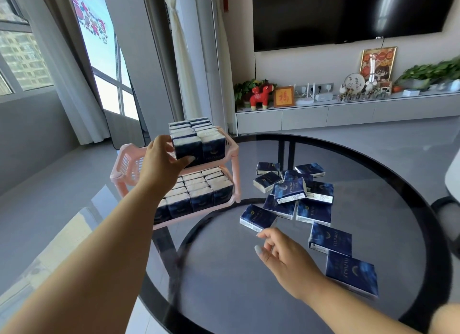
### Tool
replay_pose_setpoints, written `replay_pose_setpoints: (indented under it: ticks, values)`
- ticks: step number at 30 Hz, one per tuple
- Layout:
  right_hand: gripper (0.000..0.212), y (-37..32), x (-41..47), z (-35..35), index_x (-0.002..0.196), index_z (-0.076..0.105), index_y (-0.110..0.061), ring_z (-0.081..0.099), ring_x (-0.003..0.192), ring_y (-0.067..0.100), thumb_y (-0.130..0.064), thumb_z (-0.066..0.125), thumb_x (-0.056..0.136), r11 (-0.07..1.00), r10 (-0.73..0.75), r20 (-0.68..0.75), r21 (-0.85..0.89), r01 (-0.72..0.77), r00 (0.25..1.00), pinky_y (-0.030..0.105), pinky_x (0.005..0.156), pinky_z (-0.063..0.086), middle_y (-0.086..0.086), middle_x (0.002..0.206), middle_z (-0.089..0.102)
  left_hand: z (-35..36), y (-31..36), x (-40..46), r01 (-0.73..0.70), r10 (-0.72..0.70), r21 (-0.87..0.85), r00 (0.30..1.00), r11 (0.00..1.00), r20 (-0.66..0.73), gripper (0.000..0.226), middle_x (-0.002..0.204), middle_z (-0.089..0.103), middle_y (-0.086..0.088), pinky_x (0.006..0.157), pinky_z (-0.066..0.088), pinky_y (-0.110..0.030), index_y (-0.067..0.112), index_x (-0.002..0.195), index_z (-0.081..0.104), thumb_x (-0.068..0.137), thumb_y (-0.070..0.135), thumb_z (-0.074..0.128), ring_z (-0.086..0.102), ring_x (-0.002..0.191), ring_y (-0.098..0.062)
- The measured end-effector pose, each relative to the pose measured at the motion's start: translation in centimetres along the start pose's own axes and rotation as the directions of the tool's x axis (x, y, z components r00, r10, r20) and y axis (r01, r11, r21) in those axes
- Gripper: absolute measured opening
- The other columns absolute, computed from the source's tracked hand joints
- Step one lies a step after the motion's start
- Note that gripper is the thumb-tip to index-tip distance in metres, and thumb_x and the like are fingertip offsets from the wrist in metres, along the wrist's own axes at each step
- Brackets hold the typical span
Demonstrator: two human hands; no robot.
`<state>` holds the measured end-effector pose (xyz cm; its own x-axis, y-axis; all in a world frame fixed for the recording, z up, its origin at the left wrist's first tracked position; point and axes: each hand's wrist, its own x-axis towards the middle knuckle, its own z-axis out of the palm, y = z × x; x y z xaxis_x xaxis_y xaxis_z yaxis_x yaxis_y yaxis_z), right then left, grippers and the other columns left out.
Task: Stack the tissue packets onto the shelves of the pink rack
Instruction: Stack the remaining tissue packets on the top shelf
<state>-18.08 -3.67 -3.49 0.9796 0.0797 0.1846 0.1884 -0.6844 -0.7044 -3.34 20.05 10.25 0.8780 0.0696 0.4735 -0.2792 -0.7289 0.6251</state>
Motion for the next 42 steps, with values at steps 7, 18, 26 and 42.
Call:
replay_pose_setpoints:
  ticks: [7, 18, 26, 42]
  values:
    - [0.032, -0.1, -0.1, 0.0, 0.116, 0.043, -0.035, 0.054, 0.080, 0.006, -0.054, 0.042, 0.091, 1.000, -0.004, 0.002, -0.008, 0.004, 1.000, 0.022, 0.077, 0.046, -0.009, 0.091, 0.055, 0.1, -0.4, -1.0, -0.102, 0.101, 0.087, 0.995, 0.991, 0.022, 0.065, 0.124, 0.048, -0.007, 0.083, 0.047, -0.035, 0.029, 0.142, 0.041, 0.085, 0.033, 0.072, 0.060, 0.085, -0.020]
    - [0.033, -0.1, -0.2, -0.1, 0.116, 0.044, -0.033, 0.052, 0.077, 0.004, -0.055, 0.042, 0.091, 1.000, -0.016, -0.004, -0.026, 0.016, 1.000, 0.019, 0.074, 0.045, -0.010, 0.089, 0.054, 0.3, 0.7, -1.1, 0.030, -0.045, 0.166, 0.995, 0.986, 0.092, 0.060, 0.136, 0.040, -0.012, 0.092, 0.041, -0.043, 0.035, 0.146, 0.032, 0.092, 0.056, 0.049, 0.052, 0.114, -0.034]
    - [0.034, -0.6, -0.5, -0.5, 0.118, 0.046, -0.031, 0.050, 0.080, 0.003, -0.052, 0.044, 0.092, 1.000, 0.002, 0.003, 0.020, -0.003, 1.000, 0.024, 0.079, 0.046, -0.012, 0.091, 0.052, 1.1, 3.7, -5.4, -0.129, 0.148, 0.084, 0.939, 0.988, -0.309, 0.048, 0.133, 0.043, -0.014, 0.108, 0.021, -0.035, 0.013, 0.135, 0.045, 0.095, 0.037, 0.053, 0.033, 0.126, -0.031]
    - [0.055, 1.4, 0.4, -12.1, 0.109, 0.050, -0.017, 0.053, 0.095, 0.023, -0.059, 0.062, 0.076, 0.692, 0.499, -0.032, -0.586, -0.421, 0.866, 0.032, 0.067, 0.040, 0.004, 0.112, 0.055, 14.0, 3.7, -12.6, 0.019, -0.116, 0.238, 0.910, 0.971, 0.397, 0.074, 0.137, 0.046, -0.007, 0.103, 0.039, -0.040, 0.017, 0.131, 0.042, 0.079, 0.065, 0.062, 0.040, 0.127, -0.029]
